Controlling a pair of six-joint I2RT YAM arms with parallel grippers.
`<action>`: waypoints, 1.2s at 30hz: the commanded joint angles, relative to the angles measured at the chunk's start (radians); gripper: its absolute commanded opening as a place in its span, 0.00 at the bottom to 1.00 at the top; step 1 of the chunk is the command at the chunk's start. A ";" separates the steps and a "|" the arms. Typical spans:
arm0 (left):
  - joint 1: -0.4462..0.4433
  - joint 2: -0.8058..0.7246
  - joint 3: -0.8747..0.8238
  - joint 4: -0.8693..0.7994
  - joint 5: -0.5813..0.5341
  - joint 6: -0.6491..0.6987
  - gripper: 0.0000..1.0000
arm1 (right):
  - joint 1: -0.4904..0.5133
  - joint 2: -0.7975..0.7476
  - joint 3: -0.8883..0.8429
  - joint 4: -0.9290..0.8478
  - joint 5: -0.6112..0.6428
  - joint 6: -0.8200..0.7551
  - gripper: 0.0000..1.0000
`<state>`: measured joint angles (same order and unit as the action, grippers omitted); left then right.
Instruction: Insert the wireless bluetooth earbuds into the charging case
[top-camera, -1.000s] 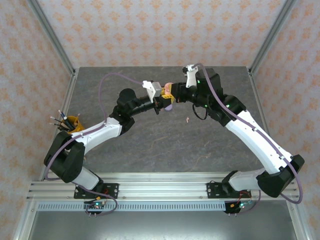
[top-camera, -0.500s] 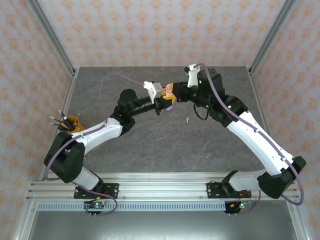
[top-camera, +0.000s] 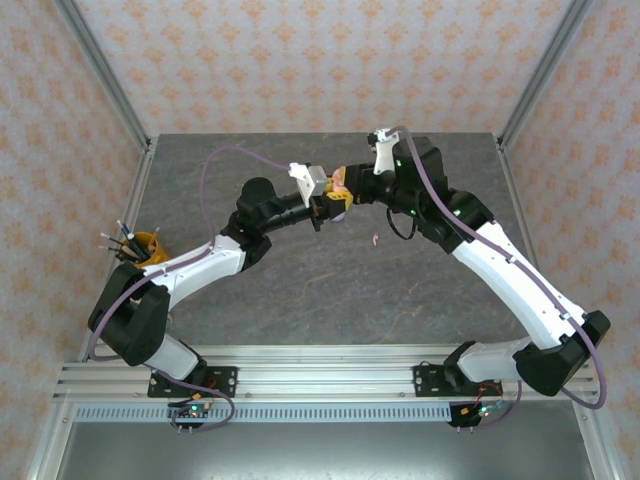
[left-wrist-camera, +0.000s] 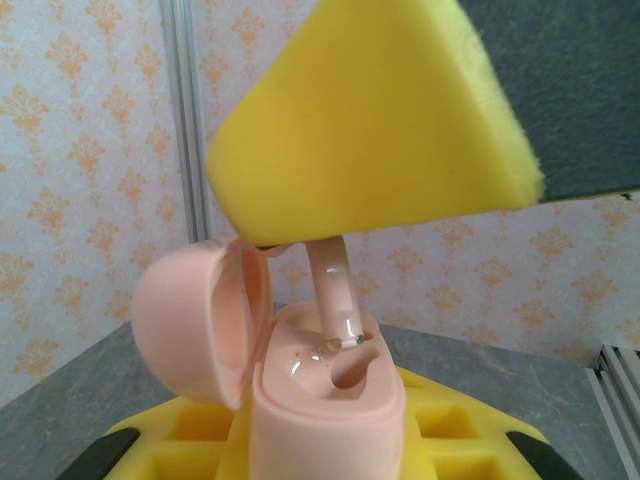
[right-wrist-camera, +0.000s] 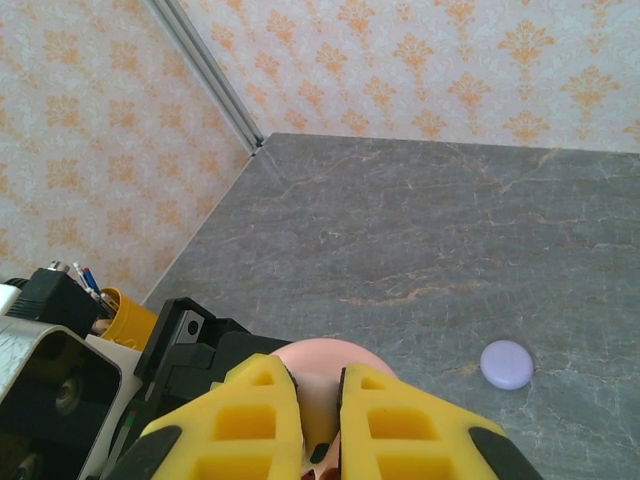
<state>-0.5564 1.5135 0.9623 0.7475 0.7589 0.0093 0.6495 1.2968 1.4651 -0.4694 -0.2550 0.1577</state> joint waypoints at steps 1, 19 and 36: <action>-0.008 -0.025 0.037 0.021 0.017 0.026 0.00 | 0.003 0.005 -0.001 0.009 0.001 -0.029 0.12; -0.007 -0.023 0.053 0.005 0.014 0.031 0.00 | 0.006 -0.012 -0.031 -0.030 -0.018 -0.097 0.11; -0.008 -0.024 0.056 -0.010 0.007 0.040 0.00 | 0.044 0.007 -0.012 -0.096 -0.038 -0.155 0.11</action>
<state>-0.5560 1.5135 0.9741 0.6880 0.7528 0.0277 0.6704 1.2938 1.4437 -0.4911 -0.2962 0.0208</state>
